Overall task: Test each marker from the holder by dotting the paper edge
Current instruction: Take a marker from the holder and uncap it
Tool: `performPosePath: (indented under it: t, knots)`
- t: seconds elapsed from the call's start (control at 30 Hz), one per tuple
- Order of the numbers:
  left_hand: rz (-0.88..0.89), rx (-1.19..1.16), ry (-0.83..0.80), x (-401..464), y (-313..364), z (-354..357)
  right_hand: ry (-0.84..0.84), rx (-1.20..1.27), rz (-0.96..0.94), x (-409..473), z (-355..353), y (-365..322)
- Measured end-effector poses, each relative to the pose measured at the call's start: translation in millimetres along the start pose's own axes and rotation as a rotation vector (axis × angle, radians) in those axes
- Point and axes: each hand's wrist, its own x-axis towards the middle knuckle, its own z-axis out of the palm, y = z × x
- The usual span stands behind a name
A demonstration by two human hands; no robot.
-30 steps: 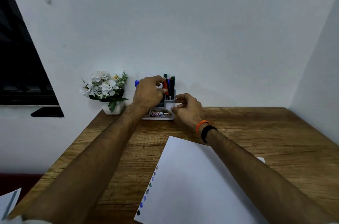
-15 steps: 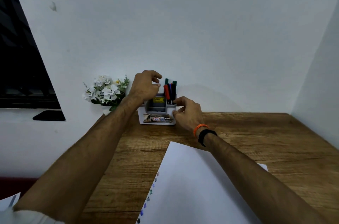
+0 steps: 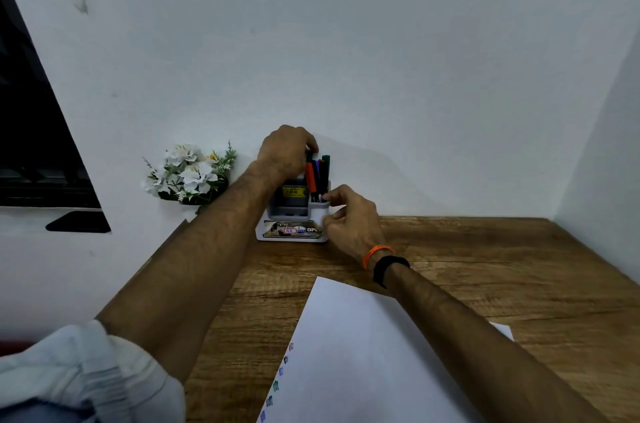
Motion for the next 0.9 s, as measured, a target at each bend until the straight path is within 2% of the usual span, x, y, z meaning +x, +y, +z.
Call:
performPosePath:
  t: [0.17,0.3,0.5,0.63,0.73,0.83,0.9]
  knots:
    - [0.008,0.032,0.035,-1,-5,-1,-0.002,0.010,-0.004,0,4,1]
    - [-0.015,-0.065,0.069,-4,-11,0,-0.011,0.000,0.005,-1,6,1]
    - [-0.006,-0.207,0.269,-7,-4,-31,-0.054,-0.017,0.008,-3,1,-3]
    - [-0.027,-0.356,0.428,-21,4,-61,-0.082,-0.011,0.018,-5,-3,-6]
    - [-0.079,-0.524,0.539,-49,14,-75,-0.037,-0.021,0.039,-11,-8,-14]
    - [-0.199,-0.719,0.570,-88,21,-73,0.073,0.025,0.013,-24,-14,-28]
    - [-0.319,-0.860,0.528,-117,22,-64,0.082,0.134,0.033,-37,-20,-39]
